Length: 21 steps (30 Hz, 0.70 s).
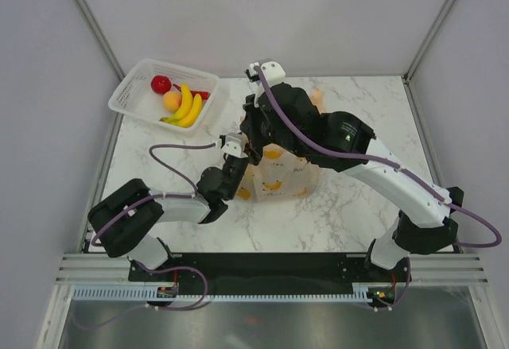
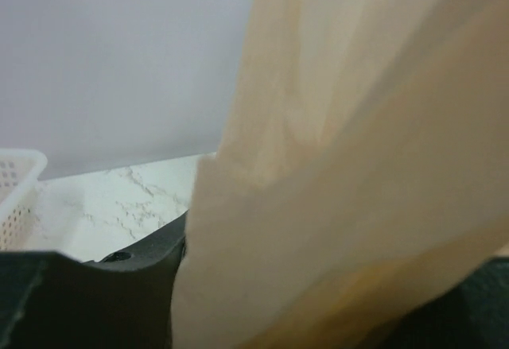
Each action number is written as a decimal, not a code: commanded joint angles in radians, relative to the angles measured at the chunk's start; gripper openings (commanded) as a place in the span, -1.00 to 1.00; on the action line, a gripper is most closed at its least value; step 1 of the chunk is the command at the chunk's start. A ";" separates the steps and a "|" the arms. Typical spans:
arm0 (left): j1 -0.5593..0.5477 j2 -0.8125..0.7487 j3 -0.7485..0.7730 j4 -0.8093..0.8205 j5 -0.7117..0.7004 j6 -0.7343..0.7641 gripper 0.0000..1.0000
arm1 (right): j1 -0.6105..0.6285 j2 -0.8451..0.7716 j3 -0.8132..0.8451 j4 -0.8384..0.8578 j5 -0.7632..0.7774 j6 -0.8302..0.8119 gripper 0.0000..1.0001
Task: Place the fake fruits into the plastic bag and tie a complex knot
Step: Tie the plastic bag at the center of the board.
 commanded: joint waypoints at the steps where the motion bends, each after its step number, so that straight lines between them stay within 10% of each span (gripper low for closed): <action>1: -0.001 0.085 -0.060 0.025 -0.073 -0.078 -0.03 | 0.009 -0.022 0.084 0.094 0.017 -0.010 -1.00; 5: -0.030 0.119 -0.086 0.081 -0.092 -0.059 -0.06 | 0.000 -0.022 0.077 0.096 0.026 -0.013 -1.00; 12: -0.054 0.044 -0.060 -0.022 -0.109 0.004 -0.95 | -0.019 -0.038 0.037 0.097 0.016 -0.025 -1.00; 21: -0.054 -0.121 0.035 -0.399 -0.155 -0.119 -0.95 | -0.022 -0.237 -0.184 0.194 0.138 -0.151 0.11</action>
